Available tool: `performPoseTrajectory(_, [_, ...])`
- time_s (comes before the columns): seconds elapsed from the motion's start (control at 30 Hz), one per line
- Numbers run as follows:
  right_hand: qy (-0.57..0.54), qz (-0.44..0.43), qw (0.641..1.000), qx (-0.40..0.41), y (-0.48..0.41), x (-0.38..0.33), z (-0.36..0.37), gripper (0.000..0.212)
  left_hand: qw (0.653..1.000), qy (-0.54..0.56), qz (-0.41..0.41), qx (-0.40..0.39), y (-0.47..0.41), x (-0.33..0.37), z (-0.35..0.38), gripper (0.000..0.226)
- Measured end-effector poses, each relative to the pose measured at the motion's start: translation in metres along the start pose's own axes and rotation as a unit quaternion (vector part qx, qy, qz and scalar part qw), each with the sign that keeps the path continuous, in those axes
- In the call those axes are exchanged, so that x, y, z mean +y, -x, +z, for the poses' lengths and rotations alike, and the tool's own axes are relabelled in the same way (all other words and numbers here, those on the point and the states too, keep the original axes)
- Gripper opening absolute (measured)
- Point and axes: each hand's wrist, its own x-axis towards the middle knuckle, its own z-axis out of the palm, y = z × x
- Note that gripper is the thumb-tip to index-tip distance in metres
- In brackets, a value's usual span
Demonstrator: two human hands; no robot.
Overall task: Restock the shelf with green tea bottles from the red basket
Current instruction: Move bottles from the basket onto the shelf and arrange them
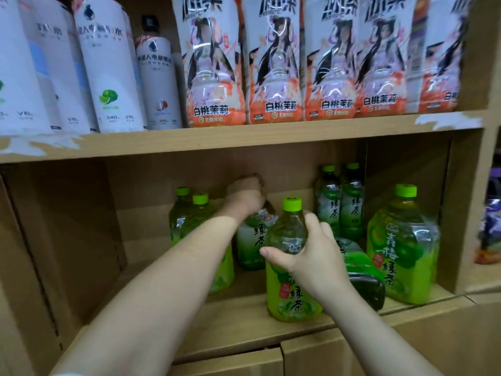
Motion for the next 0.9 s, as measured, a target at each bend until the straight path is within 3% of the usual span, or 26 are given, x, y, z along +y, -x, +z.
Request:
performPoseTrajectory(0.1, [-0.005,0.007,1.000,0.001,0.003,-0.002,-0.001,0.101,0.988,0.130,0.017,-0.077,0.018,0.000,-0.017,0.018])
performPoseTrajectory(0.2, [-0.031,0.032,0.999,-0.022,0.002,-0.003,-0.008,0.102,0.994,0.100,0.040,0.004,0.046,-0.003,-0.018,0.009])
performPoseTrajectory(0.33, [-0.105,0.046,0.992,-0.052,0.003,-0.006,-0.021,0.101,0.972,0.210,-0.004,0.103,0.061,-0.008,-0.040,0.008])
performPoseTrajectory(0.43, [-0.120,0.047,0.989,-0.065,0.002,-0.005,-0.026,0.103,0.950,0.261,0.008,0.169,0.076,-0.005,-0.070,0.009])
performPoseTrajectory(0.7, [-0.090,0.054,0.990,-0.090,-0.001,-0.005,-0.023,0.109,0.919,0.313,0.030,0.240,0.142,-0.035,-0.079,0.005])
performPoseTrajectory(0.9, [0.001,0.080,0.993,-0.082,0.000,-0.007,-0.018,0.106,0.936,0.282,0.037,0.207,0.173,-0.062,-0.101,0.009])
